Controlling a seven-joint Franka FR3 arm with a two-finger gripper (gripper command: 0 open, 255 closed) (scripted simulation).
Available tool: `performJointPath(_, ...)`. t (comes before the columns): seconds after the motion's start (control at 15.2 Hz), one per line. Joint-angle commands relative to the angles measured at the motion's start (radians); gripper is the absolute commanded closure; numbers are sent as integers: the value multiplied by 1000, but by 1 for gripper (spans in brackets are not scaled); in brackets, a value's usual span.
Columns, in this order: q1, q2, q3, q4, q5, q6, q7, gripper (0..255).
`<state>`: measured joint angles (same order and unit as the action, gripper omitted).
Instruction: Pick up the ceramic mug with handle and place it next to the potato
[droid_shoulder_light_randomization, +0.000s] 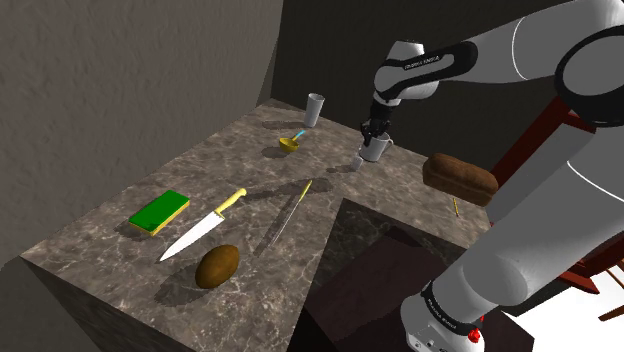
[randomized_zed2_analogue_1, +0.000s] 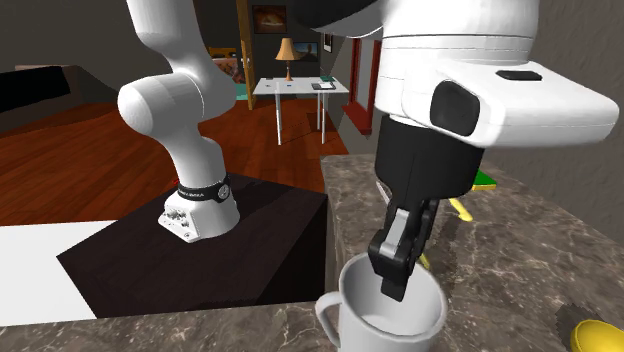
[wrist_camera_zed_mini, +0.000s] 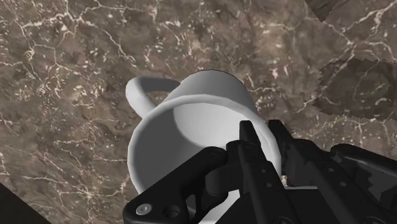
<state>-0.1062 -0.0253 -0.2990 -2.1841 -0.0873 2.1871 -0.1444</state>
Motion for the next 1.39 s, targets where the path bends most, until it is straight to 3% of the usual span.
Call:
performJointPath(0.0,0,-10,0,16,-2,-26,-1,255)
performJointPath(0.59,2,-53,4,91,-10,-143,0,255)
performJointPath(1.32,105,-252,165,-117,-31,-153,278,255)
